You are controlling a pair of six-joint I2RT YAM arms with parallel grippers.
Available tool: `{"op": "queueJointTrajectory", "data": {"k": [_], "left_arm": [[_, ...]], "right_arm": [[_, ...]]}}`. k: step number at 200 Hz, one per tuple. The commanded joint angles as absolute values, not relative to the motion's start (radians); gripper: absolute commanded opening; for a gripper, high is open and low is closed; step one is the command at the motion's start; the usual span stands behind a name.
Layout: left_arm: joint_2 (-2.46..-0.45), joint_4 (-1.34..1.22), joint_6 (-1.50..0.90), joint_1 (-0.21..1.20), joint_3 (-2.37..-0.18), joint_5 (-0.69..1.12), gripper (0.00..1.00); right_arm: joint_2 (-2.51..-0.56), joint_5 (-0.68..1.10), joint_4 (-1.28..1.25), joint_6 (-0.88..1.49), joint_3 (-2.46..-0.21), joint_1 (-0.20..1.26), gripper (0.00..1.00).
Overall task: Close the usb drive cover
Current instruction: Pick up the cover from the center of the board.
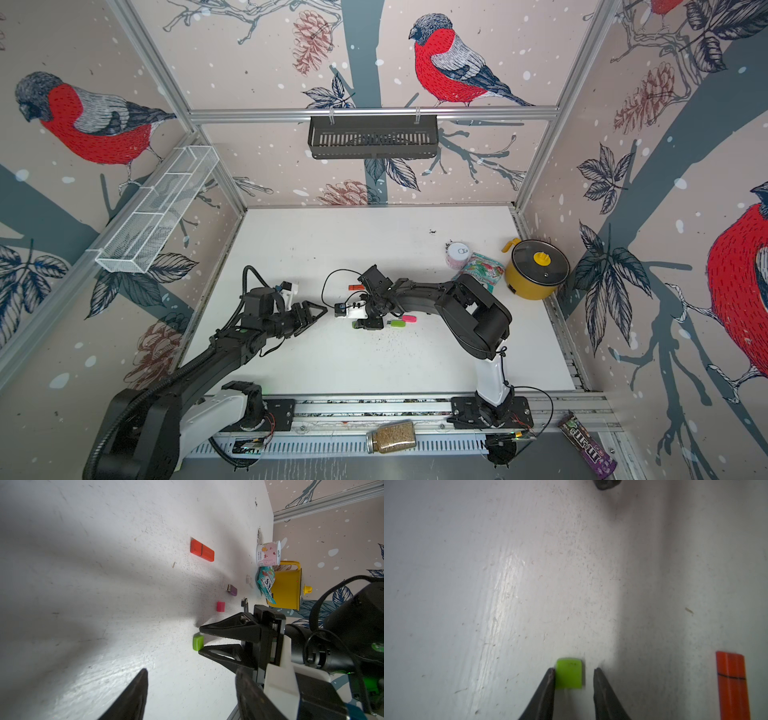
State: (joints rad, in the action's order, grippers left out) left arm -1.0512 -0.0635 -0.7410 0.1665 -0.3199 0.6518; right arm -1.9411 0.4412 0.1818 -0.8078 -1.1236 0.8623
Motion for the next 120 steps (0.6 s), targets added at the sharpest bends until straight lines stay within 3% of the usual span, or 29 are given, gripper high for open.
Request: {"op": "queueJointTrajectory", "data": {"k": [1,73,120], "left_arm": [[-1.054,-0.075,-0.732,0.164,-0.322,0.662,0.66],[-1.059,-0.079,-0.729,0.164,-0.32,0.667,0.66],[-1.079,-0.105,-0.736,0.164,-0.314,0.701,0.66]], "right_arm": [[-1.962,0.373,0.301,-0.833,-1.125,0.862,0.32],[-1.976,0.38,0.341,-0.846,-1.152,0.855,0.22],[-1.927,0.441,0.247,-0.787,-1.112,0.847,0.21]]}}
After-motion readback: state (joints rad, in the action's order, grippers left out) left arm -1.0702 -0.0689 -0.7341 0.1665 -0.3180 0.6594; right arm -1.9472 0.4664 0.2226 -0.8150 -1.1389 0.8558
